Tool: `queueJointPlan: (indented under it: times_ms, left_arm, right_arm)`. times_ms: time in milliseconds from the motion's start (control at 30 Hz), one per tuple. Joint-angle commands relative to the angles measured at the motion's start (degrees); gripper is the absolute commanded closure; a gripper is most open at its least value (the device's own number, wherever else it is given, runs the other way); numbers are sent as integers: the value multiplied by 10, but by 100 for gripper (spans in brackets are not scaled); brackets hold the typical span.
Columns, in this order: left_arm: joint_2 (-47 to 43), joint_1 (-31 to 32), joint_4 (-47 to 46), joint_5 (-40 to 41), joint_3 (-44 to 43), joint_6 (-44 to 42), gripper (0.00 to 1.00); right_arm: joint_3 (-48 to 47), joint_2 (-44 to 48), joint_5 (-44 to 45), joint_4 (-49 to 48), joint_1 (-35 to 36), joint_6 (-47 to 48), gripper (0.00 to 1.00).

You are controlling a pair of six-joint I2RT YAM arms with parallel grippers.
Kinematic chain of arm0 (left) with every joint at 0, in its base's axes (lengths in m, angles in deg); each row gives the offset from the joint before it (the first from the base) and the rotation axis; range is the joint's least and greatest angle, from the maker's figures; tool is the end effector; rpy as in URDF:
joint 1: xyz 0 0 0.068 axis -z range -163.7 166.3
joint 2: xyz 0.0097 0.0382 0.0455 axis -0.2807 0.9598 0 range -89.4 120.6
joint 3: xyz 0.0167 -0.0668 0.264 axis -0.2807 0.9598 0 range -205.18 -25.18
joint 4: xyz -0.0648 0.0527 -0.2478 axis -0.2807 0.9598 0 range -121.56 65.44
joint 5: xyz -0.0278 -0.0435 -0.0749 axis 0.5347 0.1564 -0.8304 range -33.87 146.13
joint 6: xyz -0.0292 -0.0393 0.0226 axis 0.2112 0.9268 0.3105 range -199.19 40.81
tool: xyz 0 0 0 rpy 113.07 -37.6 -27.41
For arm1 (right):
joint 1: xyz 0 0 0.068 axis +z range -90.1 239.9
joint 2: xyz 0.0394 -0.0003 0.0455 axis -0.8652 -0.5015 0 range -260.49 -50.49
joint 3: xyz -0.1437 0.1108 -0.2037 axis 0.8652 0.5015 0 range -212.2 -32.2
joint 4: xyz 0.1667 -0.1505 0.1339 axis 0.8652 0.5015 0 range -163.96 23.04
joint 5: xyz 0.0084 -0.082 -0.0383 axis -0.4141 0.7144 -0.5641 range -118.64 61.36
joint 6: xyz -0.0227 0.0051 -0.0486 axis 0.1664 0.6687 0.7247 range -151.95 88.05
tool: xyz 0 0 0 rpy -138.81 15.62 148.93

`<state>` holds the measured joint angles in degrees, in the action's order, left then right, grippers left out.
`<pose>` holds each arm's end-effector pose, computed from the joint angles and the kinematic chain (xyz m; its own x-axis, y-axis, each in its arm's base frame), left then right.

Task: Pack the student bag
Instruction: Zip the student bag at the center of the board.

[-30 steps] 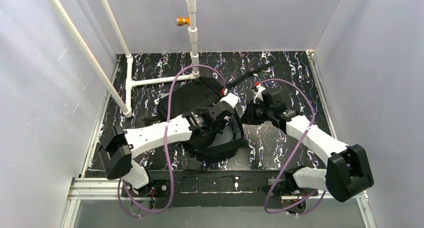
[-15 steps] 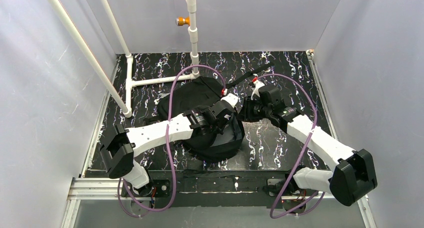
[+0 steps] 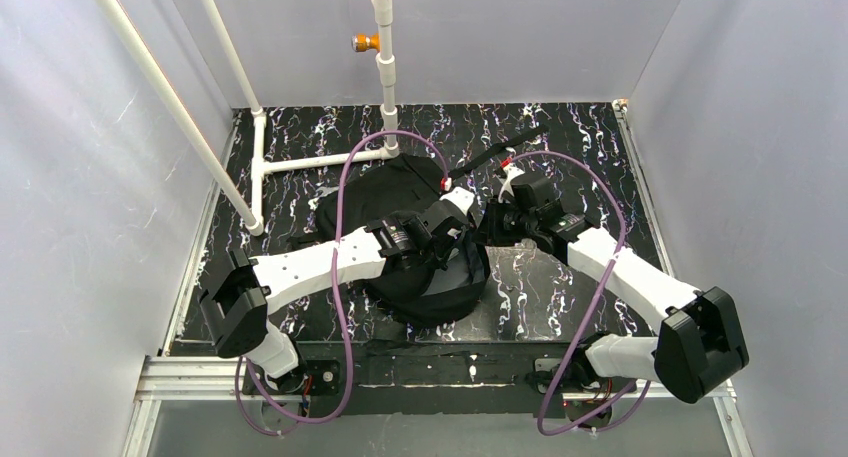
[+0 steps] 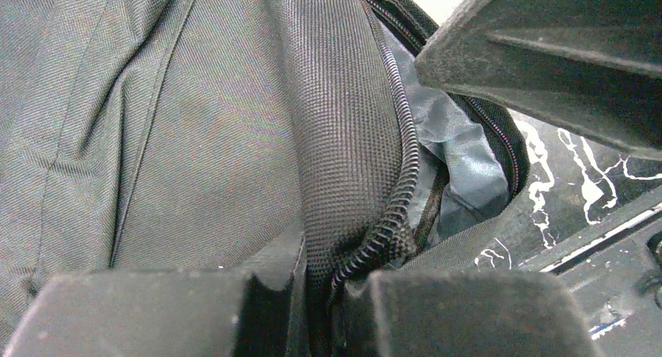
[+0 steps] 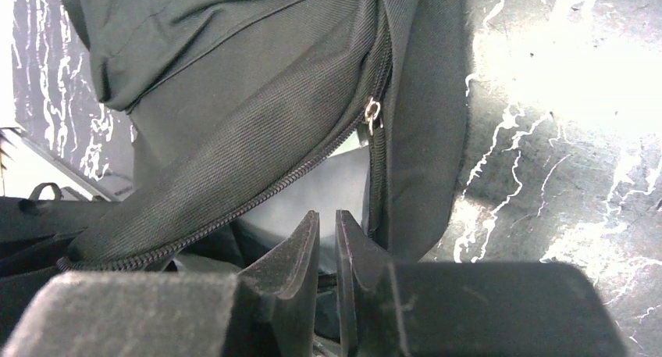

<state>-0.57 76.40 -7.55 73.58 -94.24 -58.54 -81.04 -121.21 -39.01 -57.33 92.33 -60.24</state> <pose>0.1805 -0.2925 0.2763 -0.5763 0.3274 -0.7488 0.5511 0.8322 -0.0603 0.2227 0.1491 0.2592 -0.7690 0.0638 -0.6360 -0.3202 0.8227 0.4697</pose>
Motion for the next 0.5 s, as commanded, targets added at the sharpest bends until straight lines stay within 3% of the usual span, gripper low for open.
queueJointPlan:
  times_ms: [0, 467]
  left_arm:
    - [-25, 5, -4, -42, 1, 27, 96]
    - [-27, 1, -4, -38, 3, 18, 98]
  right_arm:
    - [7, -4, 22, 7, 1, 1, 78]
    - [10, 6, 37, 48, 1, 7, 73]
